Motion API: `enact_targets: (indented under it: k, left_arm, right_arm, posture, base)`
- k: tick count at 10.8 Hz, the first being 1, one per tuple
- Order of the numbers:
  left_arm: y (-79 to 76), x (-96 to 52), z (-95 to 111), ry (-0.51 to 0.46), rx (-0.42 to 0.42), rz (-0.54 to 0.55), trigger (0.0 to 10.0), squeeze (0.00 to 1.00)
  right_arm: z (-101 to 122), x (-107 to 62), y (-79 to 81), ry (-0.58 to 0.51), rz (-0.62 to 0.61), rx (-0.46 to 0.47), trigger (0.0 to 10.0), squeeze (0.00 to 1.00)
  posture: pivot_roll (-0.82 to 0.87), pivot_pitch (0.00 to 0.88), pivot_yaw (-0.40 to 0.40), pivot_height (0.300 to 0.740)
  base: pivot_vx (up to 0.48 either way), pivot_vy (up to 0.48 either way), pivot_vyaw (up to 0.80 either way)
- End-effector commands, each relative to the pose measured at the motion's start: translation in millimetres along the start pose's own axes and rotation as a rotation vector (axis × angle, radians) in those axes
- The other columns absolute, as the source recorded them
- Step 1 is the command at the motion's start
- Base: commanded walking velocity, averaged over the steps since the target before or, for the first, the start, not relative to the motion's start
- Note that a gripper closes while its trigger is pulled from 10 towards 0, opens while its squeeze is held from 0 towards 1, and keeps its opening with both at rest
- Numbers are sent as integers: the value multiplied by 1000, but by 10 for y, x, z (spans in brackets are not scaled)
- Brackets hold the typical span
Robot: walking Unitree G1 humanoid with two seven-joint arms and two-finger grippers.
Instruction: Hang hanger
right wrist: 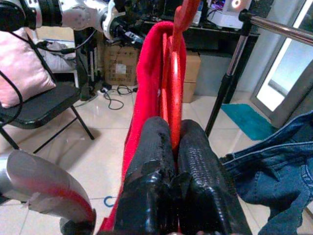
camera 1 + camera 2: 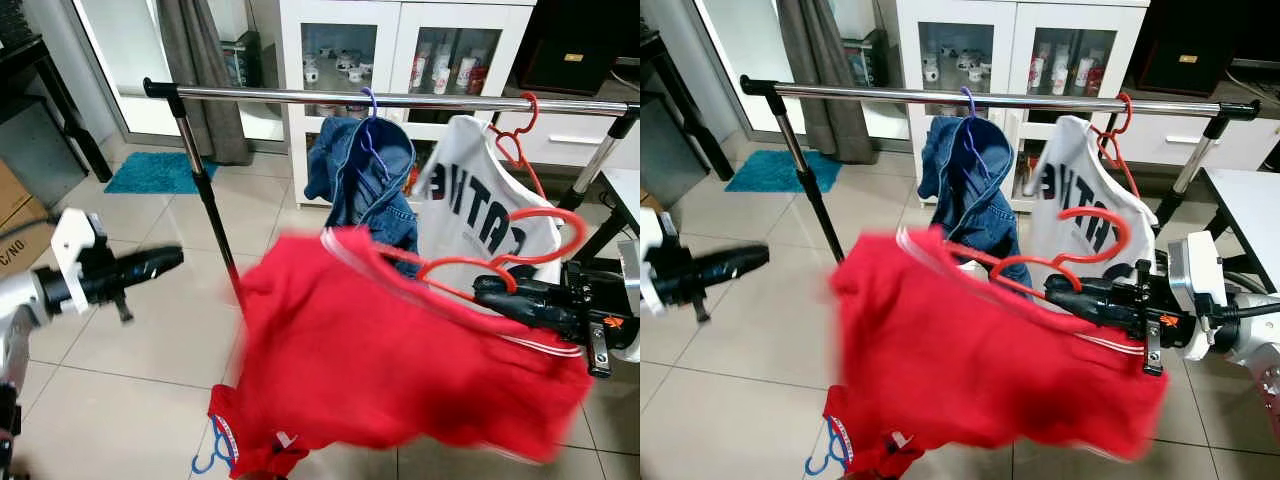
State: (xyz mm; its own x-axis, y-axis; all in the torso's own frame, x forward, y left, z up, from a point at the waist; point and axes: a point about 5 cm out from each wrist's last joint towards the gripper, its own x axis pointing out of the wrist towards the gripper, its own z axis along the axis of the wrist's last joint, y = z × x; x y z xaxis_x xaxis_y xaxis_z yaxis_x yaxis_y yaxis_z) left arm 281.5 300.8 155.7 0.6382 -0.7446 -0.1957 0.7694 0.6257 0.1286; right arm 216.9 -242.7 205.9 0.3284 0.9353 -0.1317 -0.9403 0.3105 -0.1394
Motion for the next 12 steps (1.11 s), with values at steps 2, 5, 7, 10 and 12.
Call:
enact_targets:
  k: [2, 5, 7, 10, 12]
  left_arm:
    - [7, 21, 51, -20, 27, 11, 10000, 408]
    - [-182, 366, 58, -70, -45, 67, 10000, 0]
    - [-513, 787, 78, -81, -128, 76, 10000, 0]
    - [-798, 1168, 59, 8, -100, 119, 10000, 0]
    - [-841, 1249, 62, 18, -95, 143, 10000, 0]
  right_arm:
    - [46, -25, 0, 3, -12, -37, 10000, 0]
    - [-346, -127, -53, 297, -161, 39, 10000, 0]
    - [-688, -123, -28, 457, -328, 129, 10000, 0]
    - [-947, 79, -198, 525, -608, 164, 10000, 0]
    - [-1025, 286, -366, 563, -739, 124, 10000, 0]
  posture:
    - [-73, 0, 56, 740]
    - [-65, 7, 45, 740]
    - [-67, 10, 46, 740]
    - [-69, 15, 53, 740]
    - [-71, 19, 59, 740]
  base:
    - [0, 0, 0]
    - [0, 0, 0]
    - [0, 0, 0]
    - [0, 0, 0]
    - [0, 0, 0]
